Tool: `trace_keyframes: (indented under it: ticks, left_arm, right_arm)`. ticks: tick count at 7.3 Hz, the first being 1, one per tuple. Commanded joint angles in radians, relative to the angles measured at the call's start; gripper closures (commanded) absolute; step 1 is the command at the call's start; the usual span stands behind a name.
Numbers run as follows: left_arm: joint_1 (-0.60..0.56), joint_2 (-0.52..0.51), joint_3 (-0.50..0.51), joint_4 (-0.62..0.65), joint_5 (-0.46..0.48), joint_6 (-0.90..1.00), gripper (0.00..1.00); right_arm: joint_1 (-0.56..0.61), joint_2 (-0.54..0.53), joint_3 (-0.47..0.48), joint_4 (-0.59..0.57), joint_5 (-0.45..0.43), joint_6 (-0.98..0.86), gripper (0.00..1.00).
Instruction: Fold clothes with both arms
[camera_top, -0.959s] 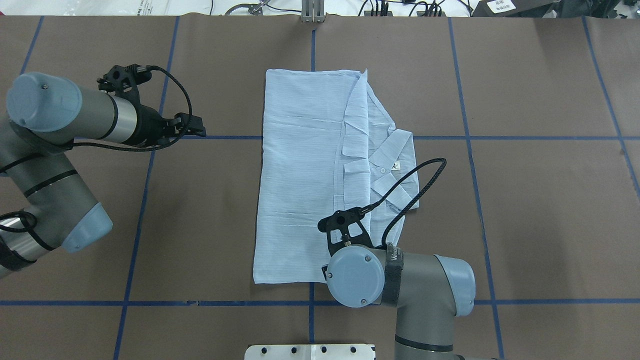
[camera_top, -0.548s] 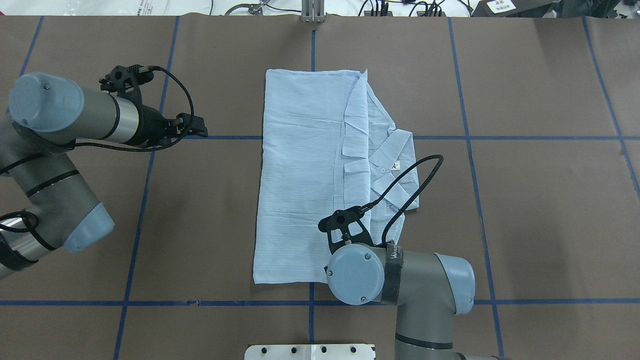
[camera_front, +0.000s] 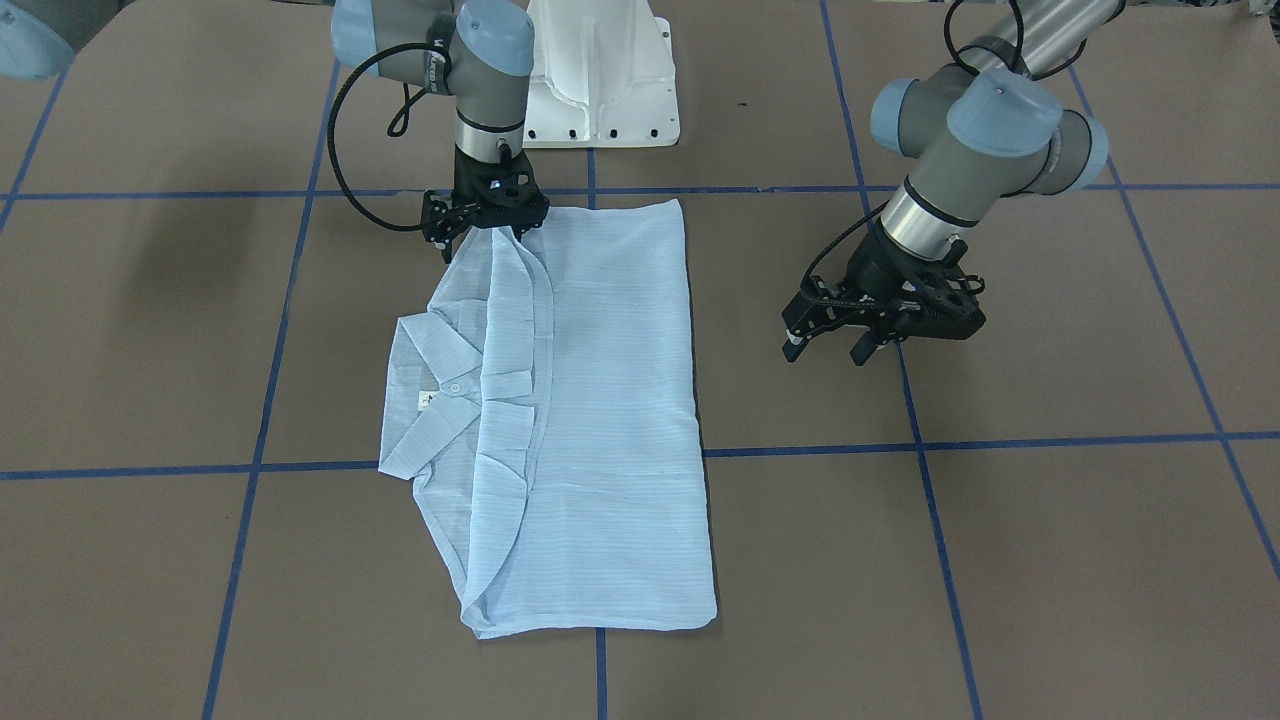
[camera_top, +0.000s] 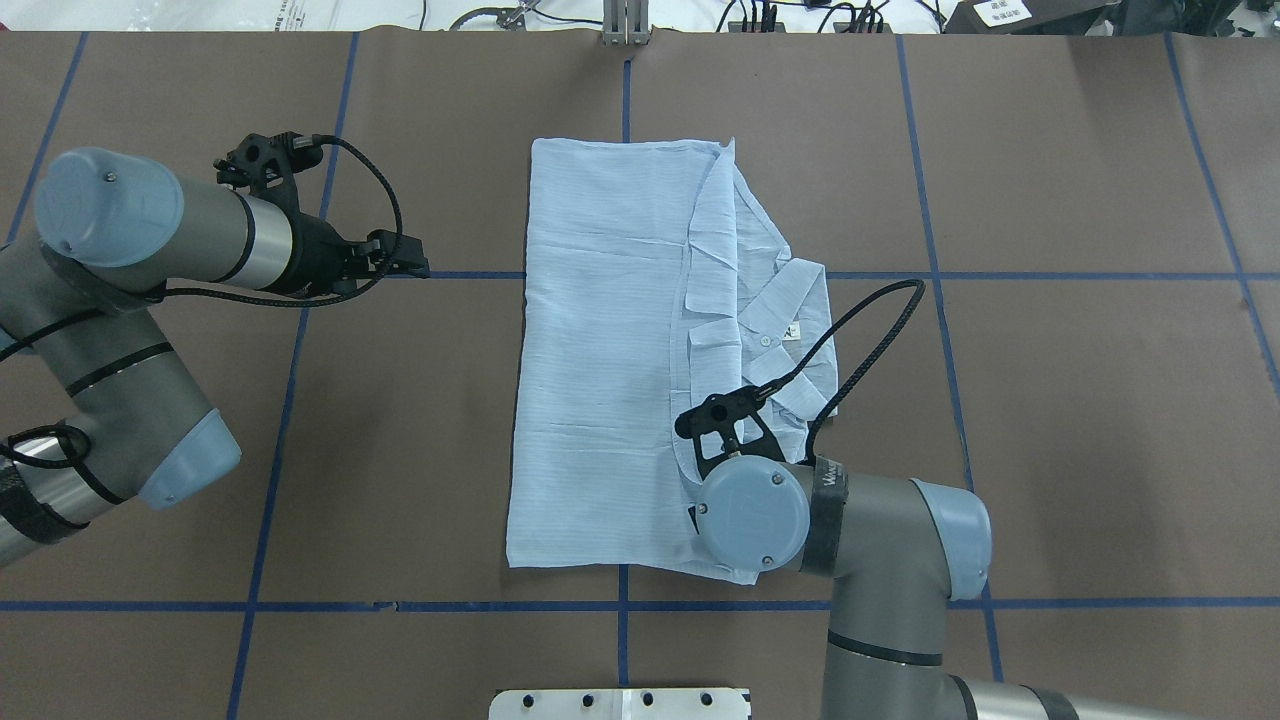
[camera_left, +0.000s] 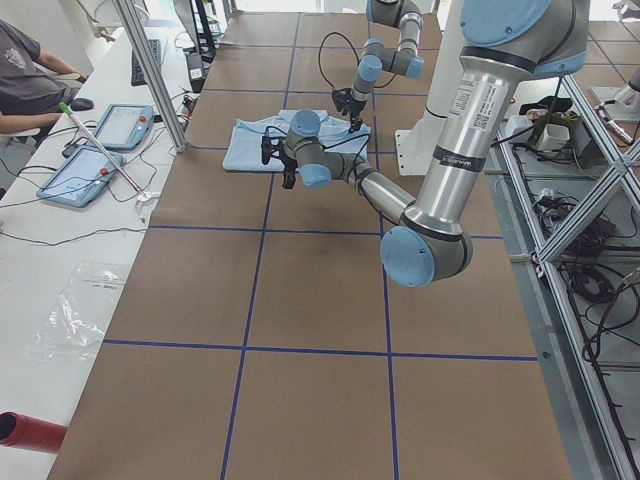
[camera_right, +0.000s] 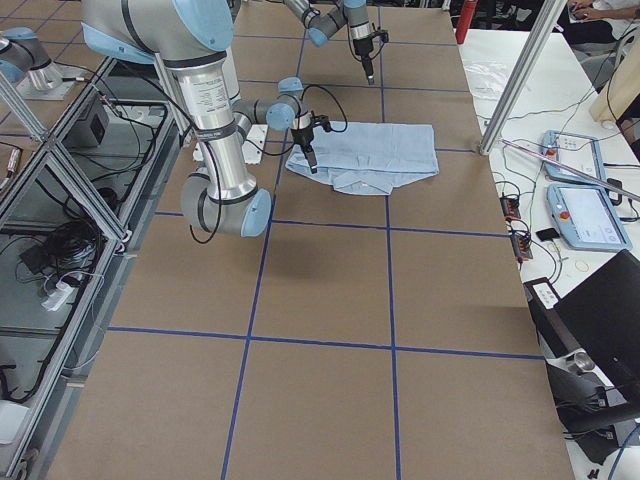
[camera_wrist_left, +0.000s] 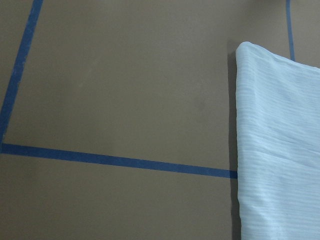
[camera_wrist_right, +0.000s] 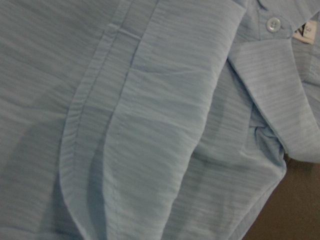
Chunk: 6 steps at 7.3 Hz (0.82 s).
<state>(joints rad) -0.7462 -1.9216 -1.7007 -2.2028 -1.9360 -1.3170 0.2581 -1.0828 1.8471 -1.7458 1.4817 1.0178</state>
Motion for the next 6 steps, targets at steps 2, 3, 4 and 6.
trace_keyframes:
  ticks: [2,3,4,6]
  left_arm:
    - [0.039,-0.019,0.003,0.0,0.005,-0.021,0.0]
    - [0.044,-0.019,0.004,0.0,0.006,-0.019,0.0]
    - [0.044,-0.019,0.009,0.0,0.006,-0.018,0.0]
    - [0.045,-0.022,0.01,0.0,0.006,-0.015,0.0]
  right_arm:
    - [0.018,-0.156,0.14,-0.04,0.0,-0.015,0.0]
    - [0.018,-0.225,0.196,-0.044,0.0,-0.016,0.0]
    - [0.035,-0.244,0.228,-0.046,0.005,-0.016,0.0]
    - [0.122,-0.197,0.225,-0.032,0.066,-0.031,0.0]
